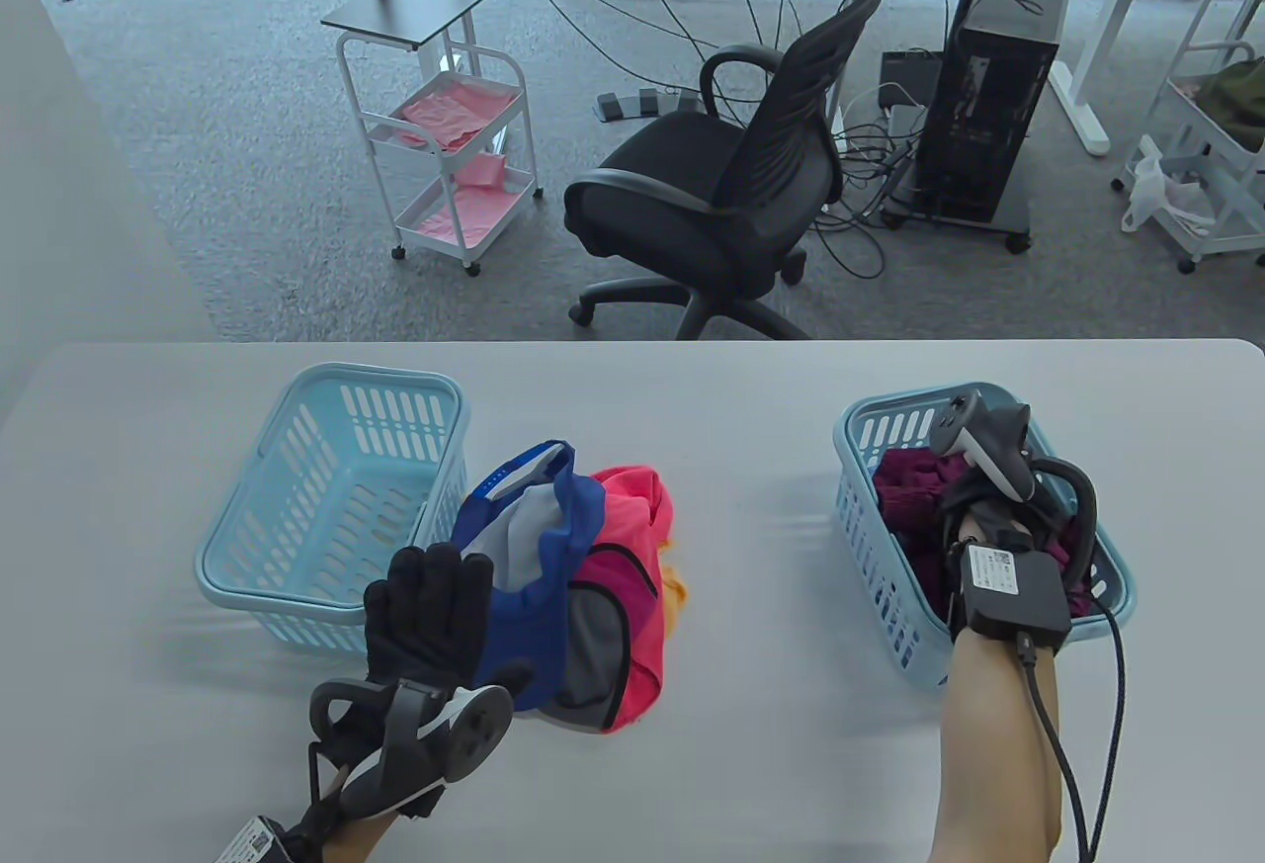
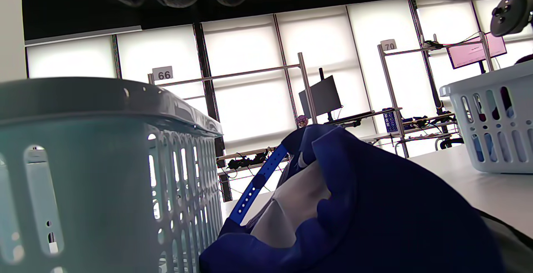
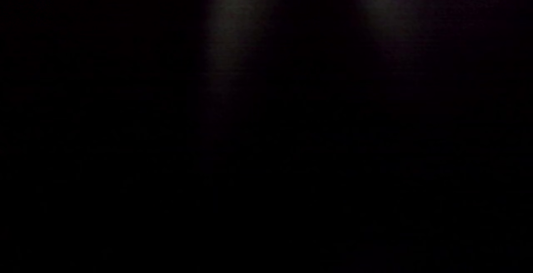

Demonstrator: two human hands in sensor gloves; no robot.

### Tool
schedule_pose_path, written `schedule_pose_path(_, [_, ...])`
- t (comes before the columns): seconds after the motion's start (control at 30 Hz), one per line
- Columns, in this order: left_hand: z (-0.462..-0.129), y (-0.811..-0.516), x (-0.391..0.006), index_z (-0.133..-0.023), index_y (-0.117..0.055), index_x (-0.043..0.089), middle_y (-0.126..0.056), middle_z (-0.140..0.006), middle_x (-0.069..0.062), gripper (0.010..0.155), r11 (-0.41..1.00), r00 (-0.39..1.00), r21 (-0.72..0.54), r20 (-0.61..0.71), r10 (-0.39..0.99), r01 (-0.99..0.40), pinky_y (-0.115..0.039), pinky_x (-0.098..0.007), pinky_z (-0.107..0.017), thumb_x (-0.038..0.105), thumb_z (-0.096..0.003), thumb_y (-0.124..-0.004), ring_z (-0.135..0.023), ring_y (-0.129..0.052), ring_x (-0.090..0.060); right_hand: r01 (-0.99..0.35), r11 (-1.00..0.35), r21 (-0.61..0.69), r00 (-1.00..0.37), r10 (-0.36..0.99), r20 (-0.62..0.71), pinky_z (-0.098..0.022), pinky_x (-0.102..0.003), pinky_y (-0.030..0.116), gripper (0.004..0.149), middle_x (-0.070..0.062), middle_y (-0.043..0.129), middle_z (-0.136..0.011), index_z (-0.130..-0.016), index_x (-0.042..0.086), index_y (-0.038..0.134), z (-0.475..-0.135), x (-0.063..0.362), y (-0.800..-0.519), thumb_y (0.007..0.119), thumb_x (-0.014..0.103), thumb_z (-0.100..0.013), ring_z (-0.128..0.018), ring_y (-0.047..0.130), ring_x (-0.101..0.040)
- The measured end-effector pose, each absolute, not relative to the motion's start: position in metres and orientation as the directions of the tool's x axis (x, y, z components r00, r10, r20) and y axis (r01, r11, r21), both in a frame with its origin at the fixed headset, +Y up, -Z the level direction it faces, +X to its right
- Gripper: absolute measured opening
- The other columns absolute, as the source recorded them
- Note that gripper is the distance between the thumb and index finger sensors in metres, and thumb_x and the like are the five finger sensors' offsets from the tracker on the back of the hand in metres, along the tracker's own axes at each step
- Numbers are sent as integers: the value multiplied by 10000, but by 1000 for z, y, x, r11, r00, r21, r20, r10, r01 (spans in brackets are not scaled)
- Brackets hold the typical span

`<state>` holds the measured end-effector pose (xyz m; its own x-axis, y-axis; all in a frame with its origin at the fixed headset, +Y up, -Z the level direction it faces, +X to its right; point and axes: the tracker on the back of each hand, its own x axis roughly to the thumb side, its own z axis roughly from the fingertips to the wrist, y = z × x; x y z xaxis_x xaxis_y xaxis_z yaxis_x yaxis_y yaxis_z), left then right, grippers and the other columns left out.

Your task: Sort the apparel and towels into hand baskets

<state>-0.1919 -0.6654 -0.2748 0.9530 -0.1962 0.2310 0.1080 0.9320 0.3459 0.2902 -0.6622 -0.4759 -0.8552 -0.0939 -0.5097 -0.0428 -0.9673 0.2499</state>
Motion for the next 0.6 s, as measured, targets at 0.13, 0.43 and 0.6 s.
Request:
schedule_pose_path(0.13, [-275, -665, -194, -1128, -253, 100, -360, -1173, -277, 986, 932, 956, 350, 226, -185, 98, -526, -690, -745, 684, -413, -599, -1065, -493, -588, -82, -981, 174, -857, -20, -516, -604, -616, 722, 692, -269, 595, -996, -974, 155, 626, -464, 286, -637, 891, 331, -360, -840, 751, -515])
schedule_pose_path(0.43, [-276, -663, -197, -1129, -252, 103, -360, -1174, -278, 984, 933, 960, 344, 212, -183, 102, -526, -691, -744, 683, -415, -600, -1064, -492, -589, -110, -992, -53, -890, 122, -440, -603, -622, 718, 664, -263, 625, -987, -960, 141, 661, -429, 250, -572, 868, 363, -370, -832, 765, -513])
schedule_pose_path(0.6, [-277, -659, -202, -1128, -259, 102, -365, -1173, -275, 980, 931, 967, 357, 200, -157, 78, -528, -689, -744, 681, -415, -601, -1065, -495, -586, -140, -982, -123, -926, 174, -334, -593, -613, 735, 672, -256, 653, -976, -966, 132, 650, -407, 201, -562, 851, 387, -378, -817, 787, -507])
